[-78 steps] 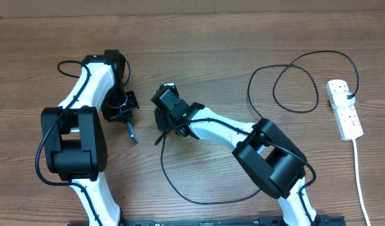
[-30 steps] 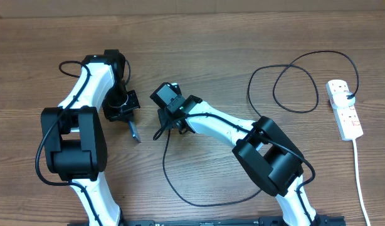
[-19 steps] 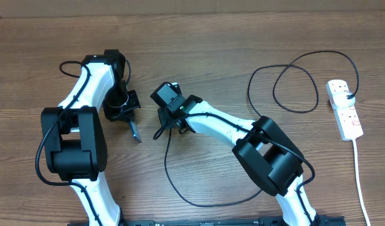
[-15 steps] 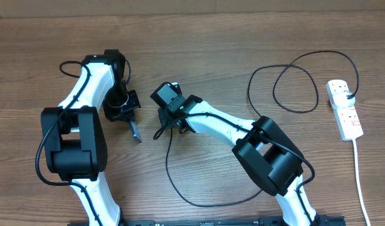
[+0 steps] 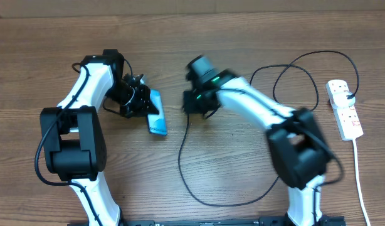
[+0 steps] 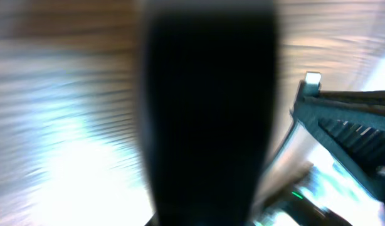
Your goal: Plug charger to phone and switch on socket
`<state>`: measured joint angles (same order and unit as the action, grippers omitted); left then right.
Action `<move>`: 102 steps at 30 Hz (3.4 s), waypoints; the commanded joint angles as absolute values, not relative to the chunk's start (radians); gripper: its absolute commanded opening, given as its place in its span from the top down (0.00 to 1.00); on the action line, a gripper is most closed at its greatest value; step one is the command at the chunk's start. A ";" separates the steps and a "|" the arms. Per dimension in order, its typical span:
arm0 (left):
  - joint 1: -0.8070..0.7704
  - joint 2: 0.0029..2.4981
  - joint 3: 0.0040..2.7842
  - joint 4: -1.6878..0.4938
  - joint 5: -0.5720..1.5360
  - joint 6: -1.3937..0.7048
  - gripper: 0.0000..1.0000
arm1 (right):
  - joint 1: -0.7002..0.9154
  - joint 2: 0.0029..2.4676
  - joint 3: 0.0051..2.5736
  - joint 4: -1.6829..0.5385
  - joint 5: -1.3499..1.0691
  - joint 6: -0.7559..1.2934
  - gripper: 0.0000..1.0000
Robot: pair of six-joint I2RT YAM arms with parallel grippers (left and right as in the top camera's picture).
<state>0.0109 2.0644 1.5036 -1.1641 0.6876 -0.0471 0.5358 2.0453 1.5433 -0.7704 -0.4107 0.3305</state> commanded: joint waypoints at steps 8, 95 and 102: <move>0.117 2.035 1.501 -1.109 1.580 0.268 0.95 | 0.402 1.808 1.540 -1.140 -1.106 -0.265 0.96; 0.196 1.888 1.502 -1.514 1.581 0.403 0.96 | 0.541 1.808 1.492 -0.760 -1.248 0.233 0.96; 0.196 1.888 1.502 -1.515 1.581 0.403 0.96 | 0.541 1.808 1.492 -0.759 -1.213 0.264 0.96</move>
<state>0.1860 1.9137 1.4952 -1.5150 1.5372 0.3981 0.5430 1.8069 1.4918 -0.7601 -1.2354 0.2485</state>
